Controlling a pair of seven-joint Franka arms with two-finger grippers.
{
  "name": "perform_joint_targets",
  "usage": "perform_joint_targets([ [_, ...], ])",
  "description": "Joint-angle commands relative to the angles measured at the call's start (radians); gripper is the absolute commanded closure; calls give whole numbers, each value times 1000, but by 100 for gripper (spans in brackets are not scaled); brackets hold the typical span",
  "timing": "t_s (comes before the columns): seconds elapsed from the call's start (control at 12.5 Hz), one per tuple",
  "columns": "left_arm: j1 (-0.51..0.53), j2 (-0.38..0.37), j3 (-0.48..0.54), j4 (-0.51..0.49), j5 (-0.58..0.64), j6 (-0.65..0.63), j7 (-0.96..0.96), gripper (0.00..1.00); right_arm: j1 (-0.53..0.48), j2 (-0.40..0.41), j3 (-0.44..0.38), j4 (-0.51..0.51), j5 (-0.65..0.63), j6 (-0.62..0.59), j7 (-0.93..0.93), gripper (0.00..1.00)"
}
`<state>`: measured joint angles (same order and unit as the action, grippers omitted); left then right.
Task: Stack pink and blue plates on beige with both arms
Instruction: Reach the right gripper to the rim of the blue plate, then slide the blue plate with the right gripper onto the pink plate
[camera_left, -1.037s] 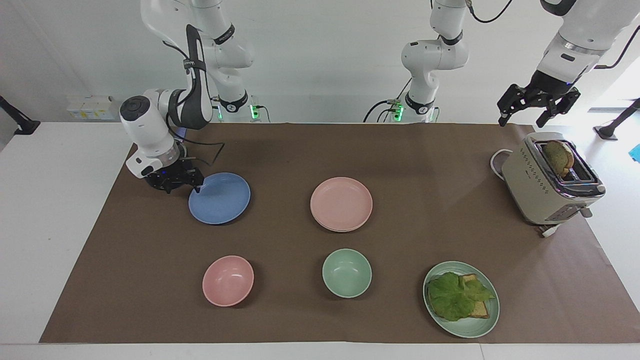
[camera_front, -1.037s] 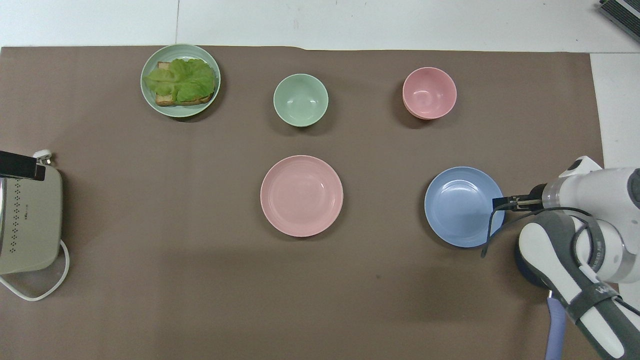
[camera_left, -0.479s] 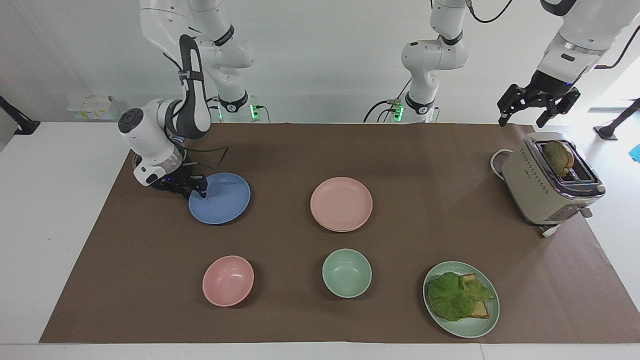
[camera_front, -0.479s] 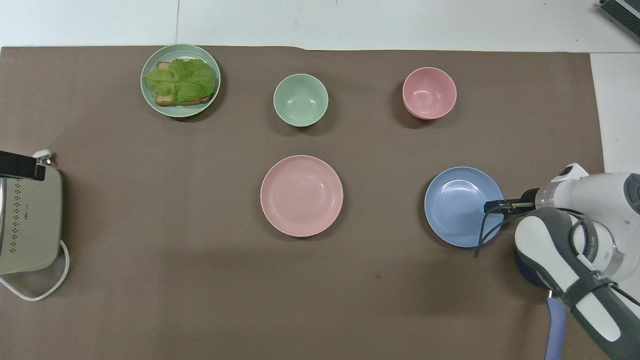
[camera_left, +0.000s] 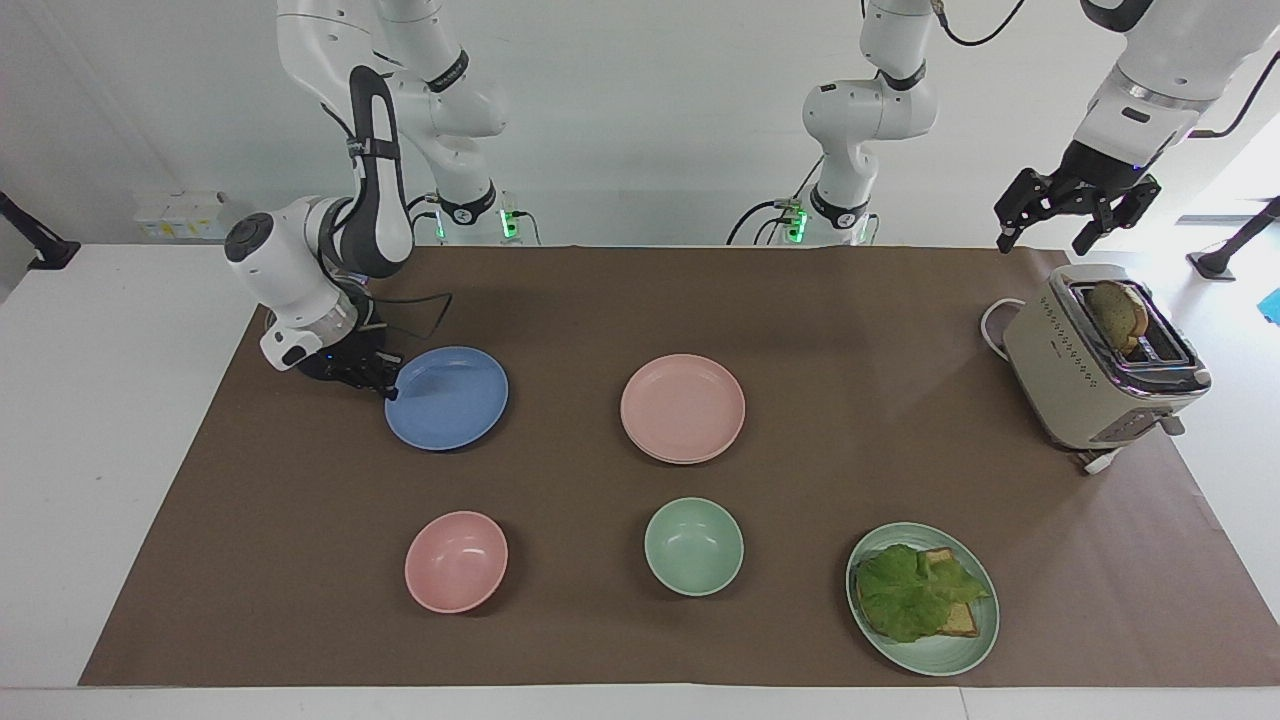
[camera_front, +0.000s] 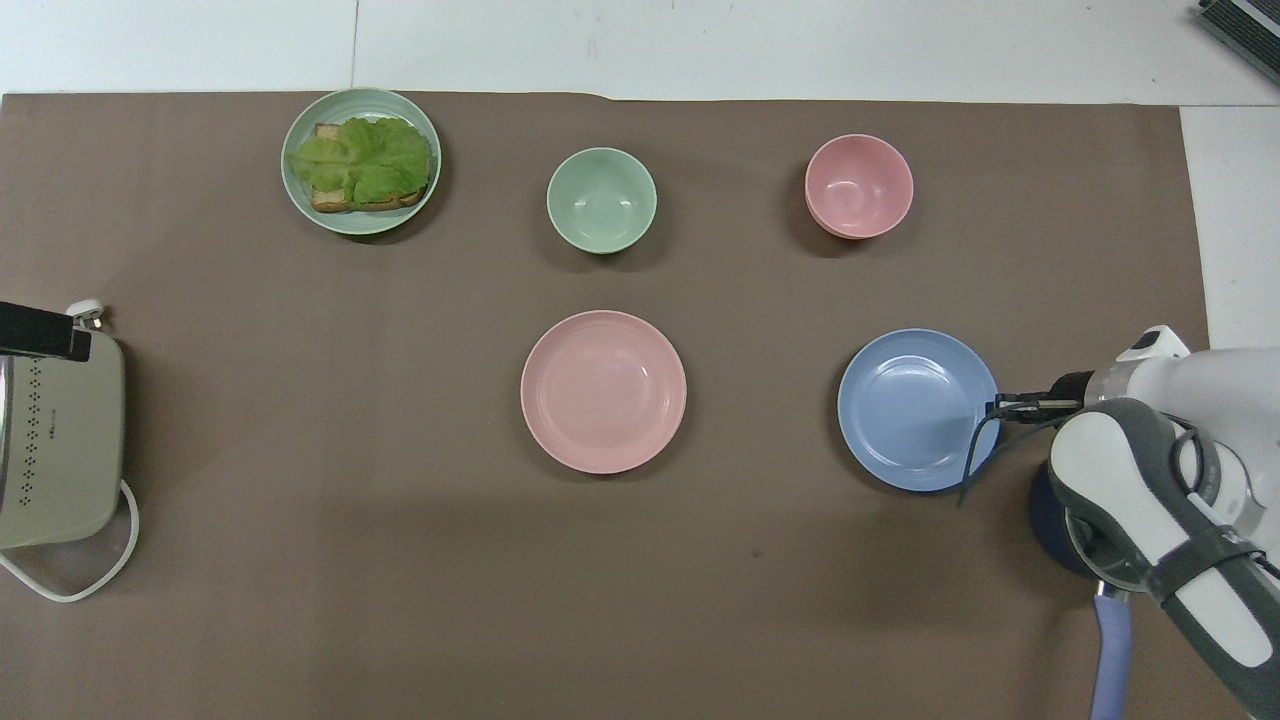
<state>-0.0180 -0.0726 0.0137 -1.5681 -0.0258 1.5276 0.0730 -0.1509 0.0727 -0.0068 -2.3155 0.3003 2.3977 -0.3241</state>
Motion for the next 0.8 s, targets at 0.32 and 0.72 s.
perform_joint_targets([
  [0.32,6,-7,-5,0,15,-17,5,0,82,-94,19,61,109,-141,11,100],
  [0.72,6,-7,-5,0,15,-17,5,0,351,-54,19,116,111,-17,363,100],
])
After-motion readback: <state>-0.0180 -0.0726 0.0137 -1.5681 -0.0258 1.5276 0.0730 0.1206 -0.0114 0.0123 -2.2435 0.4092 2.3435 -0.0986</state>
